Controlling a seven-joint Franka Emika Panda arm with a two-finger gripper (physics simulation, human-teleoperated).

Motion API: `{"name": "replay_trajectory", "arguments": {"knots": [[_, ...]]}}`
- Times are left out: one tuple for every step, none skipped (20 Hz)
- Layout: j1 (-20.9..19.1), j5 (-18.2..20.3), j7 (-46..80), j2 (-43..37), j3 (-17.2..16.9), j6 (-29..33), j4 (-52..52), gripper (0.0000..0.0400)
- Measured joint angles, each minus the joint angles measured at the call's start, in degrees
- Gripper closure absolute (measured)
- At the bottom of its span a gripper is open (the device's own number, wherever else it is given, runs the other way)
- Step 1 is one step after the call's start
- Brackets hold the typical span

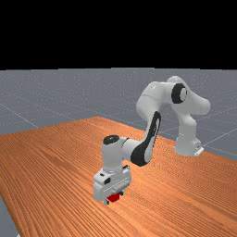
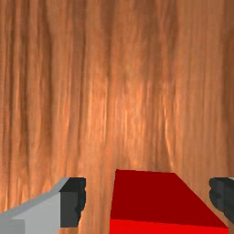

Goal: Stack all the cube

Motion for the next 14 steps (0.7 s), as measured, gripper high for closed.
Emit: {"name": "replay_trajectory", "arguments": {"knots": [[-0.6,0.1,-0.5,-0.1,-0.1,0.1,-0.3,0.0000],[-1.2,0.1,-0.9,-0.2,-0.2,0.2,-0.5,0.0000],[-1.6,0.3,-0.7,-0.3,-0.4,0.3,-0.6,0.0000],[-1.6,0.6,0.3,-0.1,-0.7,0.0,-0.3,0.0003],[-1.5,0.6,0.6,-0.2,-0.7,0.4,-0.5,0.0002],[-1.4,0.7,0.9,-0.2,-0.8,0.4,-0.4,0.0001],[-1.2,0.7,1.3,-0.1,-0.8,0.3,-0.3,0.0001],[-0.9,0.8,1.8,-0.1,-0.8,0.3,-0.2,0.0000],[-0.7,0.7,2.0,0.0,-0.8,0.2,-0.1,0.0000],[-0.5,0.7,2.2,0.0,-0.7,0.2,0.0,0.0000],[3.1,0.3,3.7,-5.8,-4.9,25.2,-13.7,0.0151],[-0.2,0.5,2.0,-4.7,-0.6,-1.8,-2.5,0.0187],[0.1,0.3,2.4,-5.1,-0.8,-1.3,-2.7,0.0192],[0.2,0.3,2.5,-5.1,-0.9,-1.4,-2.6,0.0192]]}}
